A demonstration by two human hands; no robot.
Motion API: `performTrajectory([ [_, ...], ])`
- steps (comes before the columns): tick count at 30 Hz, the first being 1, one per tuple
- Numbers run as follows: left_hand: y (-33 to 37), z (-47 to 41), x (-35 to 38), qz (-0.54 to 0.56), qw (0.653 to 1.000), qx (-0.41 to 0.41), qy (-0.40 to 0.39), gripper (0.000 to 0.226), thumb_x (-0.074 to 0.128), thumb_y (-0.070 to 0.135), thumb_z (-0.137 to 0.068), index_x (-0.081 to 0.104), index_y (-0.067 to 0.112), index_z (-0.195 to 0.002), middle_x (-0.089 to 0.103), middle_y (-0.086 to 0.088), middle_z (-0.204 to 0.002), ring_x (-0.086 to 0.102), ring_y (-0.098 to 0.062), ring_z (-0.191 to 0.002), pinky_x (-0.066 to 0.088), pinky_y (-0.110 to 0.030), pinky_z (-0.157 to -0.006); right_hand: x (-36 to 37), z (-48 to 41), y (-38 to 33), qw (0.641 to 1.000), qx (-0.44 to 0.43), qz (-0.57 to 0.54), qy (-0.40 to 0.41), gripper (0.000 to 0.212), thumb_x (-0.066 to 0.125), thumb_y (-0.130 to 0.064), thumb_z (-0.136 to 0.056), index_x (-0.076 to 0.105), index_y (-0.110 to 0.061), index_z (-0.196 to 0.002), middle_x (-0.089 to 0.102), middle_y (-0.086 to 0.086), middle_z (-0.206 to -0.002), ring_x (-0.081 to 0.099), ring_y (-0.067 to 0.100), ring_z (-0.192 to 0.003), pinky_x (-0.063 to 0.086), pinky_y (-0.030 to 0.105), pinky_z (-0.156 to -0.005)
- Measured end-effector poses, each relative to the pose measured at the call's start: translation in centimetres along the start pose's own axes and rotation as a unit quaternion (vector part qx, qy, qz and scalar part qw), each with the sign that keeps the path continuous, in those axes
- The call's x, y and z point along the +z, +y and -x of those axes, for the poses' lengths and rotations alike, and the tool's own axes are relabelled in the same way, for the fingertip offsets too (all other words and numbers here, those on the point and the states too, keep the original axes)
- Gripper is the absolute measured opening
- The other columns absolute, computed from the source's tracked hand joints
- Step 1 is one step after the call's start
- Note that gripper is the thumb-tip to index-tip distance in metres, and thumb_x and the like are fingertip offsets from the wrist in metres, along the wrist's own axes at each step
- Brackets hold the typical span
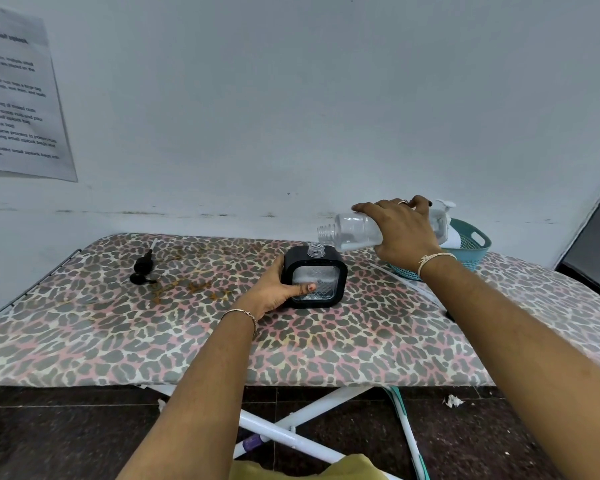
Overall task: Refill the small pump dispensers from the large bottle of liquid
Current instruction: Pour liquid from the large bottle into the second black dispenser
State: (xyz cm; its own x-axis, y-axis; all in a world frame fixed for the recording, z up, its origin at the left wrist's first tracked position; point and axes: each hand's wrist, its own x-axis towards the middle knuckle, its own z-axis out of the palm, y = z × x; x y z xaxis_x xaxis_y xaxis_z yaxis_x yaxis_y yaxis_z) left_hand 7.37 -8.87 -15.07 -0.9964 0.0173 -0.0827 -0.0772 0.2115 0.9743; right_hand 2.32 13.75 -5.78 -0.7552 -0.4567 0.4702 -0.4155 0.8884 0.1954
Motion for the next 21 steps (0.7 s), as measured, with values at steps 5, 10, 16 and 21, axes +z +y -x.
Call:
performTrajectory([
  [5,0.2,0.2,0.1,0.001,1.0,0.002,0.001,0.085,0.077,0.011,-0.076,0.028,0.017,-0.144,0.05,-0.001,-0.129,0.046,-0.014,-0.117,0.037,-0.023,-0.096,0.8,0.2,-0.2,0.997,0.03,-0.064,-0.024,0.072,0.066,-0.021,-0.068,0.042,-0.036,-0.134,0.063,-0.005,-0.113,0.057,0.022,-0.109,0.024,0.045,-0.097],
  [10,0.3,0.3,0.1,-0.006,1.0,0.002,-0.001,0.081,0.077,0.011,-0.075,0.031,0.017,-0.142,0.051,0.002,-0.12,0.048,-0.017,-0.119,0.039,-0.023,-0.096,1.6,1.0,-0.5,0.983,0.088,-0.159,-0.018,0.074,0.07,-0.029,-0.069,0.04,-0.031,-0.137,0.061,-0.007,-0.122,0.056,0.02,-0.113,0.023,0.041,-0.096],
  [16,0.5,0.6,0.2,-0.013,1.0,0.009,-0.007,0.081,0.074,0.009,-0.079,0.026,0.014,-0.144,0.048,0.004,-0.119,0.045,-0.012,-0.114,0.037,-0.019,-0.094,3.1,2.4,-1.1,0.913,0.213,-0.348,0.01,0.069,0.081,-0.039,-0.063,0.049,-0.023,-0.122,0.063,-0.005,-0.114,0.058,0.023,-0.107,0.038,0.043,-0.099],
  [21,0.3,0.6,0.2,-0.027,0.999,0.018,-0.009,0.078,0.073,0.01,-0.08,0.027,0.016,-0.143,0.049,0.002,-0.125,0.046,-0.01,-0.113,0.04,-0.015,-0.089,4.8,3.8,-2.1,0.814,0.305,-0.487,0.08,0.067,0.088,-0.024,-0.062,0.053,-0.016,-0.118,0.063,-0.001,-0.112,0.06,0.017,-0.102,0.049,0.031,-0.092],
])
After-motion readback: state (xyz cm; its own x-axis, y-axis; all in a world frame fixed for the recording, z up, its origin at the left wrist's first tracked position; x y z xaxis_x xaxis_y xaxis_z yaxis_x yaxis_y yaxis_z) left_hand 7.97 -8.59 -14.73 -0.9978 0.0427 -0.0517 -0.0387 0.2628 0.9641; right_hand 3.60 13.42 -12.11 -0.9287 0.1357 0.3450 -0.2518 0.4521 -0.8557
